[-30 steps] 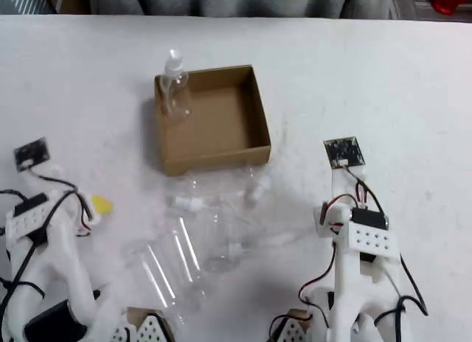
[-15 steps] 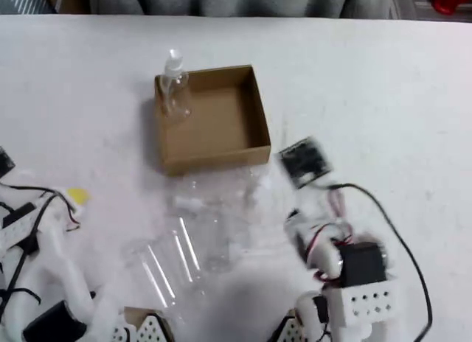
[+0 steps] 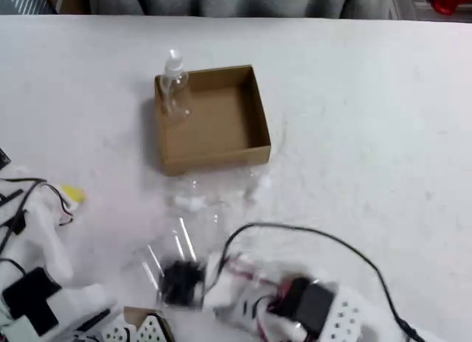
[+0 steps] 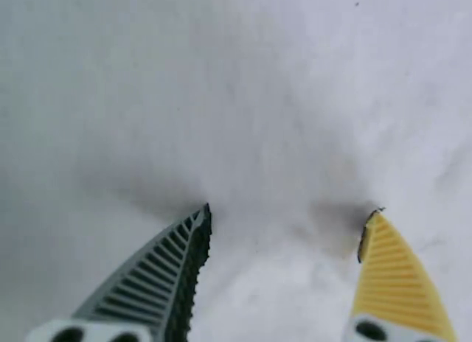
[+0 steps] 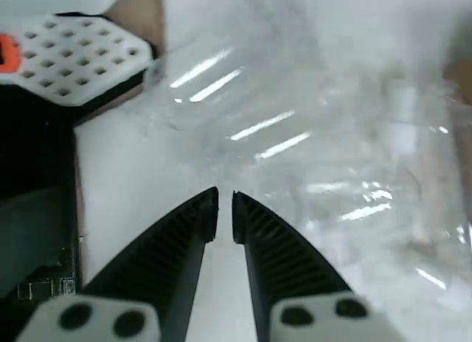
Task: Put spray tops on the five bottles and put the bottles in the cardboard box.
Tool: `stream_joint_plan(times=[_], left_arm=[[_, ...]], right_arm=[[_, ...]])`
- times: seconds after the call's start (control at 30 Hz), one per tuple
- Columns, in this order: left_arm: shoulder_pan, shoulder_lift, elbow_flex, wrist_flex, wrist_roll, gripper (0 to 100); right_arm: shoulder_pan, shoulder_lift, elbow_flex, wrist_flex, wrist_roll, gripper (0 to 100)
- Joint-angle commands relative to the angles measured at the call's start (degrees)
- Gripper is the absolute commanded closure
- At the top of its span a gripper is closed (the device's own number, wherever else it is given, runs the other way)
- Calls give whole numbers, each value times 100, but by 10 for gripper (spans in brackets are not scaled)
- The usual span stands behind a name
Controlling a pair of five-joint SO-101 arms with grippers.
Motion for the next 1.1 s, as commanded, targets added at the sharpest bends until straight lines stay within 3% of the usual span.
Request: stream_joint_plan(times=[0.0, 0.13, 0.5, 0.67, 0.87, 1.0, 1.07], left_arm=[[-66, 312, -615, 308, 62, 691], [-66, 347, -651, 334, 62, 691], [-57, 347, -651, 334, 62, 691], [-57, 347, -642, 334, 62, 691], [-66, 347, -642, 343, 62, 691], [-66, 347, -642, 343, 62, 691], [-66, 347, -642, 343, 62, 691]], right_arm=[[-927, -13, 607, -1042, 53, 984], [-1534, -4, 1222, -1780, 0, 984], [-2255, 637, 1257, -2079, -9, 984], [-2273, 1965, 1820, -3521, -9, 984], [-2088, 2404, 1618, -3732, -9, 984], [-1253, 2193, 1626, -4084, -70, 984], [-813, 2114, 1626, -4356, -492, 984]])
